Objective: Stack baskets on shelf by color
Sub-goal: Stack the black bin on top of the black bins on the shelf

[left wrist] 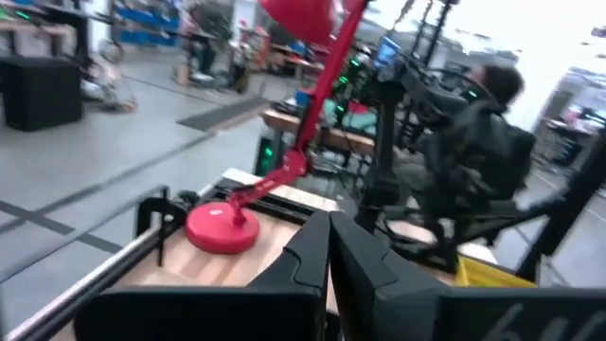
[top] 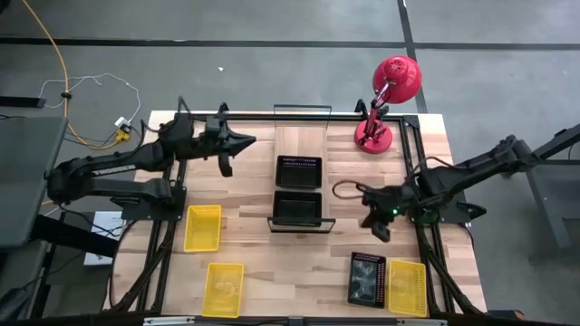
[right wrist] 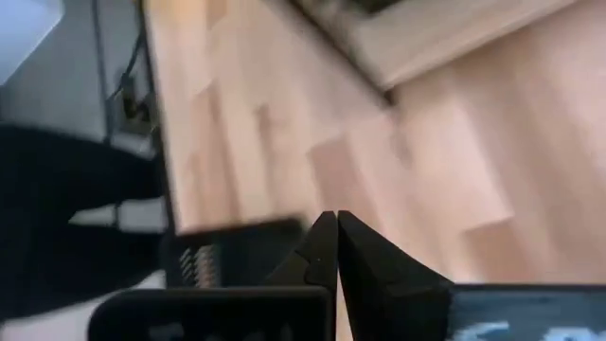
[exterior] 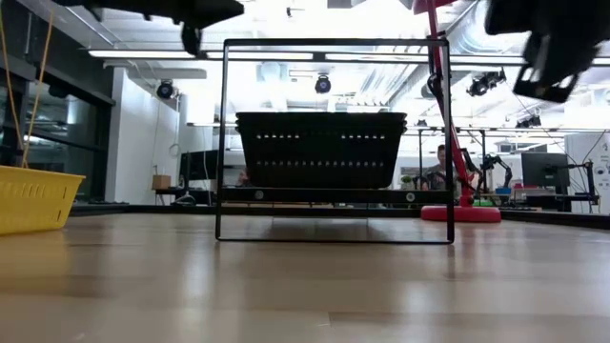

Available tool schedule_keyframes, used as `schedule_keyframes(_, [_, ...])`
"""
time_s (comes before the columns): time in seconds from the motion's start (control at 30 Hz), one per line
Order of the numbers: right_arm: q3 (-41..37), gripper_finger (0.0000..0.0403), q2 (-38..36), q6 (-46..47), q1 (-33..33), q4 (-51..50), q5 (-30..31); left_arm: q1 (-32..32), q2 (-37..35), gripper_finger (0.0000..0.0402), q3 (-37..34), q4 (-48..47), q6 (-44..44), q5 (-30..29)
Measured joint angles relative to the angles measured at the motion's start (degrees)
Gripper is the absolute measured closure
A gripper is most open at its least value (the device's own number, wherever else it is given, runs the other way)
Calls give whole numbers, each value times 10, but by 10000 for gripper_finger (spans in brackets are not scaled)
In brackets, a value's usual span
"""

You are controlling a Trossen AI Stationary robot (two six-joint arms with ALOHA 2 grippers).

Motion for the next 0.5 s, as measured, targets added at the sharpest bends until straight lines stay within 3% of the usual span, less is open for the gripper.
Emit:
schedule_keyframes(0.23, [2, 386, 27, 45, 57, -6, -61, -20, -52, 401, -19, -2, 0, -76])
schedule_keyframes(0.33, [2, 342, 49, 45, 70, -8, -86, -20, -56, 401, -19, -3, 0, -76])
schedule_keyframes(0.5, [1, 236, 96, 42, 89, 7, -80, -20, -56, 401, -19, -8, -4, -76])
